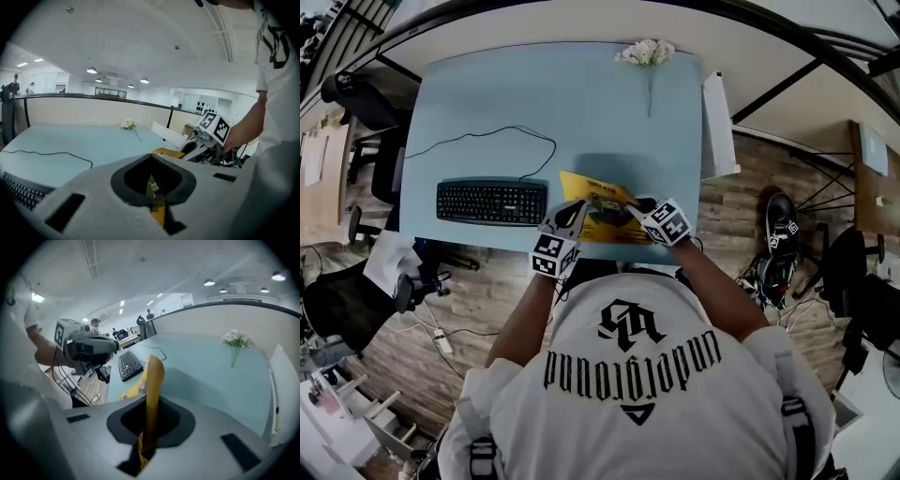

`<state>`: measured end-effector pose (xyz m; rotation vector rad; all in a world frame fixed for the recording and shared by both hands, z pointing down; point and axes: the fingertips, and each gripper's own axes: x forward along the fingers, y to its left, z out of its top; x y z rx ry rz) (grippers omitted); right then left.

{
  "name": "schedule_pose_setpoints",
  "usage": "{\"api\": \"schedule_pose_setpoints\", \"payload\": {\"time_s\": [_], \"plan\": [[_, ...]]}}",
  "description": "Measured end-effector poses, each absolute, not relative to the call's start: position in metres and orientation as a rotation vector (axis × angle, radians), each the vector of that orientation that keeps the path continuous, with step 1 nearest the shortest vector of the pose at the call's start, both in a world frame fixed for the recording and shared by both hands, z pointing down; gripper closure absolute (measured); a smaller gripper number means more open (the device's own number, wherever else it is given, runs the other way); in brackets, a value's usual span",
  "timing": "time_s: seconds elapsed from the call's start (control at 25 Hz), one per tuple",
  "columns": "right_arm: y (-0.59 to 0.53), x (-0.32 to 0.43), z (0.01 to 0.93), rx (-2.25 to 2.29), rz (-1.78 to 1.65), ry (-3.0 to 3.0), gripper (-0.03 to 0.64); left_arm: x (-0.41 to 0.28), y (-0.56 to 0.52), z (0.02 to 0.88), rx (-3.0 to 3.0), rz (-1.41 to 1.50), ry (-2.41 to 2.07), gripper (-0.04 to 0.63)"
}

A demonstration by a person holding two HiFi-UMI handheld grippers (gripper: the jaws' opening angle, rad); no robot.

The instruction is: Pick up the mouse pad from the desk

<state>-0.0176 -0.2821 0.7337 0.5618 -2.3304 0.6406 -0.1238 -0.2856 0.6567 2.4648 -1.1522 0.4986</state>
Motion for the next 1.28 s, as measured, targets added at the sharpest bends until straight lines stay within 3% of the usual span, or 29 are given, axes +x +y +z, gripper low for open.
{"api": "schedule_pose_setpoints", "payload": {"time_s": [0.4, 1.28], "plan": [[-0.247, -0.020, 0.670, 0.577, 0.723, -2.500, 0.594, -0.101, -0.257, 0.628, 2.511, 0.449, -1.217, 0.588], [-0.191, 0.067, 0.611, 0.729, 0.631, -2.636, 0.594, -0.042, -0.197, 0.589, 2.570, 0.382, -1.282, 0.588]]}}
